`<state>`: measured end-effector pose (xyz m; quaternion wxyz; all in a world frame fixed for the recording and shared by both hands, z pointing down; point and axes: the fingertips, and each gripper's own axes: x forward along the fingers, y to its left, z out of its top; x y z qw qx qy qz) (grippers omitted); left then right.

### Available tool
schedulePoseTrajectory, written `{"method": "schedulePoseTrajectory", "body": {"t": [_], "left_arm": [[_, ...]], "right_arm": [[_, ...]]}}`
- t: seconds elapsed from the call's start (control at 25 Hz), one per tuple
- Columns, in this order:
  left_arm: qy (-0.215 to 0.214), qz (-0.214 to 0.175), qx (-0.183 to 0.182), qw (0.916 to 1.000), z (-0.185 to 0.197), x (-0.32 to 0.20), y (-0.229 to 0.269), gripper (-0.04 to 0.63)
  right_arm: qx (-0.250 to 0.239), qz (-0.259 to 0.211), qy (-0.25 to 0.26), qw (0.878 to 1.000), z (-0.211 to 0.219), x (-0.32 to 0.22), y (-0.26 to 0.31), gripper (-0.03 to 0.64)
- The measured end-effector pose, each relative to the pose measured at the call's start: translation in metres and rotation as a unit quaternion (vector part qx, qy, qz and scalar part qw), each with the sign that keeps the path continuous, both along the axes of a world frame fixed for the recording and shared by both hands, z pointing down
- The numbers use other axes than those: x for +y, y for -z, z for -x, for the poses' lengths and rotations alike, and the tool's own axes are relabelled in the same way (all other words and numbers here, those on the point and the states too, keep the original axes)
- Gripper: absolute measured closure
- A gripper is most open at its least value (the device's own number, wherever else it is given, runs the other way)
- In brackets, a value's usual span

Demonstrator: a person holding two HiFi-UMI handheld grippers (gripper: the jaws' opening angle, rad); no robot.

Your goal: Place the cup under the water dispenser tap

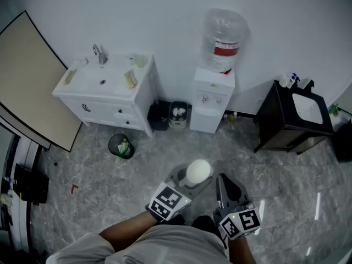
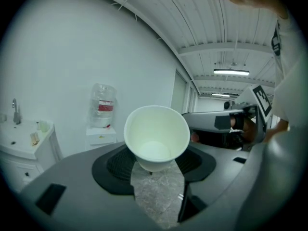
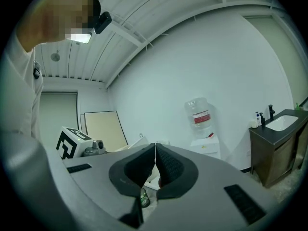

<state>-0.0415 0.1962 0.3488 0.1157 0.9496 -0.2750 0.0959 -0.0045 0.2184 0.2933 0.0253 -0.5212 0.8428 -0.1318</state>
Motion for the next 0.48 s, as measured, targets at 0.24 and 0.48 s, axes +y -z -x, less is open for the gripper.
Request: {"method": "schedulePoseTrajectory", "body": {"t": [0.24, 0.48], "left_arm": [[0.007, -0.001, 0.012, 0.9999, 0.005, -0.061, -0.006, 0.341], [0.012, 0.004, 0.007, 0.9999, -0.012, -0.138, -0.029, 0.341]], "right_arm": [[-0.003, 0.005, 0.001, 1.0, 0.008, -0.056, -0.006, 0.6], [-0.018, 0.013, 0.001, 1.0, -0.007, -0.135, -0.025, 0.6]]}}
